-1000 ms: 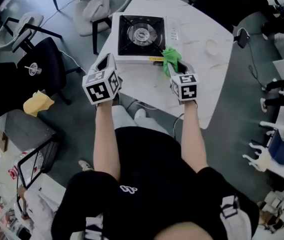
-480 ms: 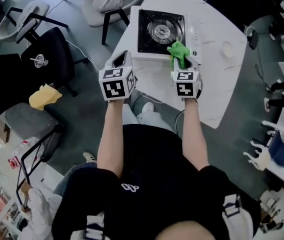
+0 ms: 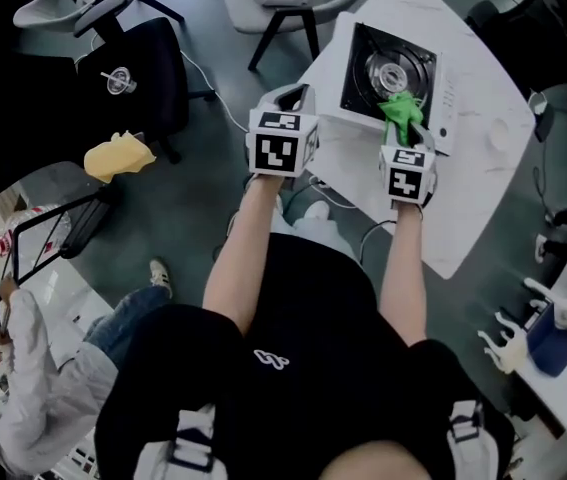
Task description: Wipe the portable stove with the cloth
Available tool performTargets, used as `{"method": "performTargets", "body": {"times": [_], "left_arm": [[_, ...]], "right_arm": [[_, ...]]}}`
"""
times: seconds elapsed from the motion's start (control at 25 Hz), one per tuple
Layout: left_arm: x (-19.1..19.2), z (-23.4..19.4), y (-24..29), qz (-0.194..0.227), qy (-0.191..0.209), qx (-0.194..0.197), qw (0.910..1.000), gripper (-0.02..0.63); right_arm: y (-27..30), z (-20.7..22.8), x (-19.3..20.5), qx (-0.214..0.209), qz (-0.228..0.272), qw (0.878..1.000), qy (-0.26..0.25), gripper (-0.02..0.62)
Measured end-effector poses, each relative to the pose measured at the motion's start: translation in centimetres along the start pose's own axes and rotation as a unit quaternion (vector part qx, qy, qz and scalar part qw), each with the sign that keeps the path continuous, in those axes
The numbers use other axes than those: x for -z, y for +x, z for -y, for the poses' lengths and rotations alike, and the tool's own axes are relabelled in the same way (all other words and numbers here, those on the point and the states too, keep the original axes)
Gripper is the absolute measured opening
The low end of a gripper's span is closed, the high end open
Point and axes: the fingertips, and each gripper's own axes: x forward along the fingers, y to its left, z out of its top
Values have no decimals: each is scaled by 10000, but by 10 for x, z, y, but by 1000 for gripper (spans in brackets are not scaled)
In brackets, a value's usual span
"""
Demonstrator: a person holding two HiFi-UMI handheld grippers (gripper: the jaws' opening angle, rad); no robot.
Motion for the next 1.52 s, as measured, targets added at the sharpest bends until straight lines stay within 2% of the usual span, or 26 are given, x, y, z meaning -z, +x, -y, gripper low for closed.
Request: {"method": "performTargets", "body": {"times": [0.24,0.4,0.72,1.04,1.16,1.32,1.4,1.52], "left_arm": [[0,-7,0,-82,76,7,9999,-5],[-4,-2,2,-95,190,119,9997,-5],[-19,6,17,-145,503,481,9975,-5],[-25,3,43,-322,594,960,9931,-5],[-20,-4,49,-420,535,1070,9919,-5],[-32,-18,56,-350,416,1120,9922,-5],[-39,-19,57,-274,371,1145,9924,-5],[-42,-21,54,-228,360,1176,9921,-5]], "right_arm": [[7,-36,-14,-405,67,9991,-96,72],[7,-47,-19,-527,102,9986,-33,72],[9,-65,-32,-727,46,9971,210,72],[-1,-71,-58,-805,92,9957,444,72],[-8,-69,-78,-766,286,9959,394,72],[-20,-76,-125,-841,912,9921,207,71],[-18,-85,-132,-862,880,9924,-59,72],[-2,-96,-119,-981,590,9933,-183,72]]}}
